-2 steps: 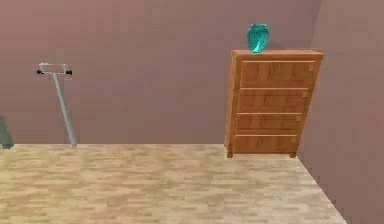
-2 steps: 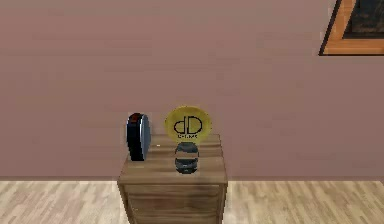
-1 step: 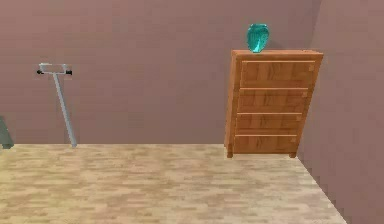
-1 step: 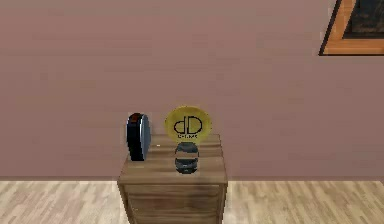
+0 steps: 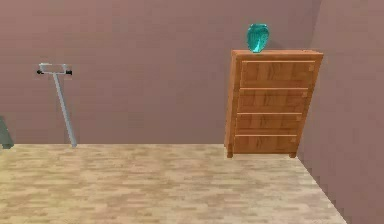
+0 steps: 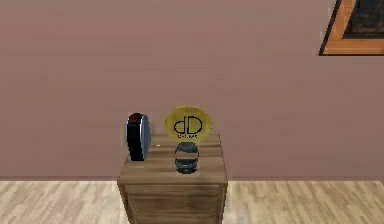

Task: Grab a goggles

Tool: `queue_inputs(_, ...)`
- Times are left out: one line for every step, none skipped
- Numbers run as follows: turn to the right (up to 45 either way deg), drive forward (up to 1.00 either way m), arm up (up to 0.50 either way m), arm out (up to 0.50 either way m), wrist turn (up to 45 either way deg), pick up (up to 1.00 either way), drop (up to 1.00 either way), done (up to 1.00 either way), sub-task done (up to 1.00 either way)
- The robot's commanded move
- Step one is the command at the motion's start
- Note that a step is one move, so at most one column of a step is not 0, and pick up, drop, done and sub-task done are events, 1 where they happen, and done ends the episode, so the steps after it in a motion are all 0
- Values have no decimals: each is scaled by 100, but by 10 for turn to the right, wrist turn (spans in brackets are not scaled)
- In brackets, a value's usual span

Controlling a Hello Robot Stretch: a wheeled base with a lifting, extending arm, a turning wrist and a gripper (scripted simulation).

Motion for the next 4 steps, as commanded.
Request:
queue_inputs(0,0,0,48,0,0,0,0,0)
queue_inputs(0,0,0,0,450,0,0,0,0)
queue_inputs(0,0,0,0,450,0,0,0,0)
queue_inputs(0,0,0,0,450,0,0,0,0)
